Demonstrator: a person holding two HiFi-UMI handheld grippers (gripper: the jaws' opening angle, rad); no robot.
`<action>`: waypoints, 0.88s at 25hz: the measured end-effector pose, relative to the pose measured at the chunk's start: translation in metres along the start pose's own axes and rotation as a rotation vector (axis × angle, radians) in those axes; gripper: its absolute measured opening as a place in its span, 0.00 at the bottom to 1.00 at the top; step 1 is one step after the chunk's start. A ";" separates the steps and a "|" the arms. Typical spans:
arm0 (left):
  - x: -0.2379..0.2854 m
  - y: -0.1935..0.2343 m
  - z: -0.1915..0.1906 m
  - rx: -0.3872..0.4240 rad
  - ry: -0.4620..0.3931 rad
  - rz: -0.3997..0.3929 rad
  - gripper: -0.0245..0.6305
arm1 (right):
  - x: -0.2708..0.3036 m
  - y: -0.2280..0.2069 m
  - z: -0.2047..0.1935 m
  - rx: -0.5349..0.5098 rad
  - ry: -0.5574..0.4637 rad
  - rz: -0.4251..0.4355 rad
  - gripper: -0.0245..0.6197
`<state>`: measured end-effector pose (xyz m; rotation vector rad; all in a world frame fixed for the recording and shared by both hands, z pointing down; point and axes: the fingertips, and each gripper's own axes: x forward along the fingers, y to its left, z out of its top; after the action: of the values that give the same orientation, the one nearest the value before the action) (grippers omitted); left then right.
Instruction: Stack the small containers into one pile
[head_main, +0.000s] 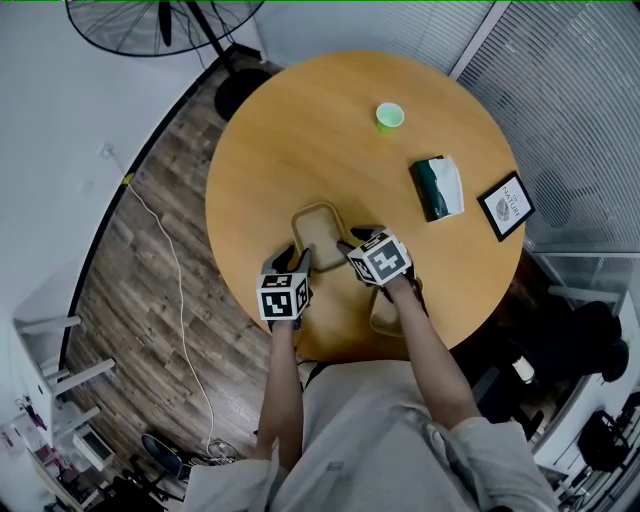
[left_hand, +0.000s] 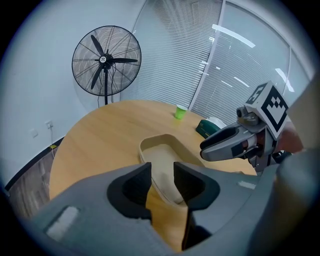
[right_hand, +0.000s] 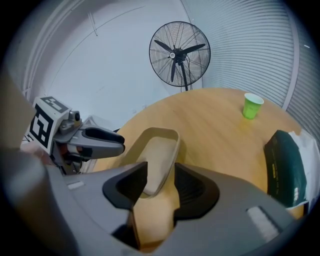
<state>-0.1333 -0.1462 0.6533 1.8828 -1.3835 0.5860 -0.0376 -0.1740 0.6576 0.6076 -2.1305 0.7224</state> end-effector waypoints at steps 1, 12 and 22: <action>-0.002 -0.001 0.001 0.004 -0.003 0.000 0.26 | -0.002 0.000 -0.001 0.001 -0.004 -0.002 0.30; -0.017 -0.042 -0.006 0.080 -0.008 -0.050 0.26 | -0.044 -0.009 -0.034 0.068 -0.058 -0.062 0.29; -0.014 -0.106 -0.031 0.187 0.037 -0.147 0.26 | -0.081 -0.019 -0.097 0.193 -0.101 -0.131 0.29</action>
<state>-0.0364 -0.0958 0.6336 2.0906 -1.1885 0.6929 0.0715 -0.1084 0.6493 0.8952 -2.1042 0.8452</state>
